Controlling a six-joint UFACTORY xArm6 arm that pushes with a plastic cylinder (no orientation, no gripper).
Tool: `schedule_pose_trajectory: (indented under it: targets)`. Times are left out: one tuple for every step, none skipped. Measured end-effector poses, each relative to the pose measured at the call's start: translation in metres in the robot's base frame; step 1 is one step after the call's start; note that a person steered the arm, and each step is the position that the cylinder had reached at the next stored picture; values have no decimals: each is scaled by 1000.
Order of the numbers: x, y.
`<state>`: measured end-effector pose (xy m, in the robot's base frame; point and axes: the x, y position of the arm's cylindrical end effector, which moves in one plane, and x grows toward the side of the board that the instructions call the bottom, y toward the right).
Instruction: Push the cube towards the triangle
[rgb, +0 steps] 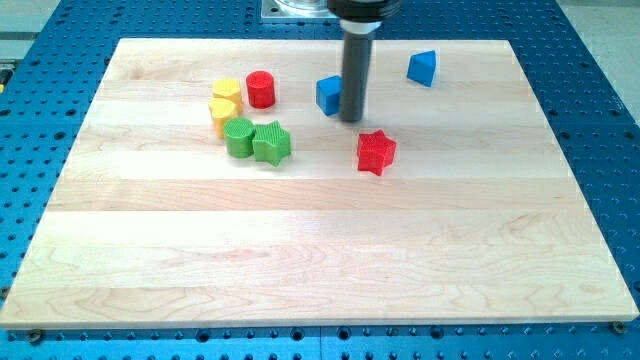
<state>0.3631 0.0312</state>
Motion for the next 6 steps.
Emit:
schedule_pose_trajectory:
  targets:
    - [-27,-9]
    - [-52,15]
    - [-9,-33]
    - [-24,-66]
    - [-81,-61]
    - [-83,-20]
